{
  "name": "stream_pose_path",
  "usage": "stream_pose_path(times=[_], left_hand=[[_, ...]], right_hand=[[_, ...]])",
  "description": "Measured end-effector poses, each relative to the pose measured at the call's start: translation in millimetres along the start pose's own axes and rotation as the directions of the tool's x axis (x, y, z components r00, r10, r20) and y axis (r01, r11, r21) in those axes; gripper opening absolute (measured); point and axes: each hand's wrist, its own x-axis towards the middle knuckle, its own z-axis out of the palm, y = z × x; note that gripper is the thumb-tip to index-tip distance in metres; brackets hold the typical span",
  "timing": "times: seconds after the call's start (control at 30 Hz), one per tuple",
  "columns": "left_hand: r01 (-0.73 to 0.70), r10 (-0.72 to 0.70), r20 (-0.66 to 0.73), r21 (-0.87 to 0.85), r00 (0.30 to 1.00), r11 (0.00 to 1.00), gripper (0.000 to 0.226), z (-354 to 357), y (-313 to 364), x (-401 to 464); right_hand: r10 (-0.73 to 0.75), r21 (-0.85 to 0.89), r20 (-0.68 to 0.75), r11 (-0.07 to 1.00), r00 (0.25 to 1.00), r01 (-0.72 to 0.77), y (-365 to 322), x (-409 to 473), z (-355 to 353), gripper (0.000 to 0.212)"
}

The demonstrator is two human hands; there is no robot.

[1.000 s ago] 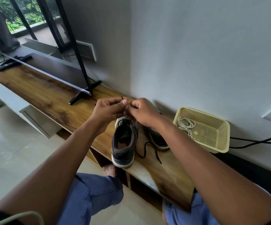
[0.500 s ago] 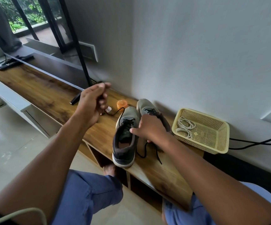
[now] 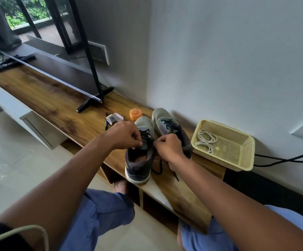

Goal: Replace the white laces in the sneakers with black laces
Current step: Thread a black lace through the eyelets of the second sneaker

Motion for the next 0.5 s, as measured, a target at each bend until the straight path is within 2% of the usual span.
stream_pose_path(times=[0.13, 0.3, 0.5], left_hand=[[0.027, -0.029, -0.022, -0.099, 0.999, 0.995, 0.007, 2, 1, -1], [0.055, -0.059, -0.012, -0.186, 0.998, 0.981, 0.007, 2, -2, -2], [0.069, -0.079, -0.044, -0.192, 0.996, 0.979, 0.009, 6, 0, -1]], right_hand=[[0.197, 0.220, 0.091, 0.952, 0.976, -0.213, 3, 6, -2, 0.008], [0.303, 0.367, 0.172, 0.863, 0.937, -0.347, 4, 13, 3, 0.020], [0.343, 0.460, 0.183, 0.798, 0.921, -0.389, 1, 12, 8, 0.023]])
